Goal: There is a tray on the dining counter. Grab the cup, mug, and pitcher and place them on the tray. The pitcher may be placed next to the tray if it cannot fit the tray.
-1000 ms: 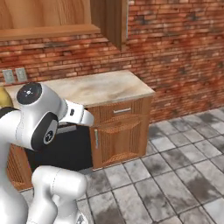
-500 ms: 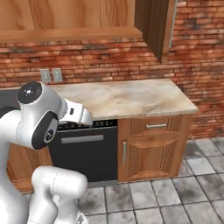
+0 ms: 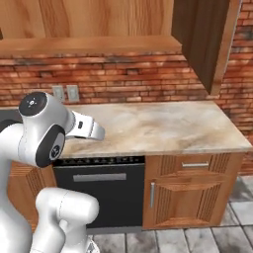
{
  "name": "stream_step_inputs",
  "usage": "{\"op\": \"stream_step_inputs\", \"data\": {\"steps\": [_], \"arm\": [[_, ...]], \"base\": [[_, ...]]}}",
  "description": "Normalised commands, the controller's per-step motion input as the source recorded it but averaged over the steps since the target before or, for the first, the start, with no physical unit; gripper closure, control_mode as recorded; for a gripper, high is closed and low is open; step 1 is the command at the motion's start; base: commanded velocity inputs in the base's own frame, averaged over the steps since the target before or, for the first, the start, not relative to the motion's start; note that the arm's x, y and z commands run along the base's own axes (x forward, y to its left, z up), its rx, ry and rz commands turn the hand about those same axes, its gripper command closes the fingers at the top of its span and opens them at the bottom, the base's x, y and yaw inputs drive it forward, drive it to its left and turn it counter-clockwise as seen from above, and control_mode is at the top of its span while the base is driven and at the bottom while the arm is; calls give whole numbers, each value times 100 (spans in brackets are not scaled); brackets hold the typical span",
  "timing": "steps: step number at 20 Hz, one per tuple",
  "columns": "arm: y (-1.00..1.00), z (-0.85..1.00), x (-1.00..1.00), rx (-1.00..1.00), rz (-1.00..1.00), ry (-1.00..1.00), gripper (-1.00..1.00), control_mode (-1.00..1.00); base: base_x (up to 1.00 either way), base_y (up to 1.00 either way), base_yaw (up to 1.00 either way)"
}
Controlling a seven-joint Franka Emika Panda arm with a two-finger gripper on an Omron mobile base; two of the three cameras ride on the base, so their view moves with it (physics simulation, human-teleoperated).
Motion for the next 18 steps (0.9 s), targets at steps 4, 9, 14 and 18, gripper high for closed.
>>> {"op": "stream_step_inputs", "data": {"steps": [4, 9, 14, 18], "arm": [[0, 0, 0, 0, 0, 0, -100, 100], [0, 0, 0, 0, 0, 0, -100, 100], [0, 0, 0, 0, 0, 0, -100, 100], [0, 0, 0, 0, 0, 0, -100, 100]], "base": [[67, 7, 14], [65, 5, 18], [49, 6, 23], [26, 7, 23]]}}
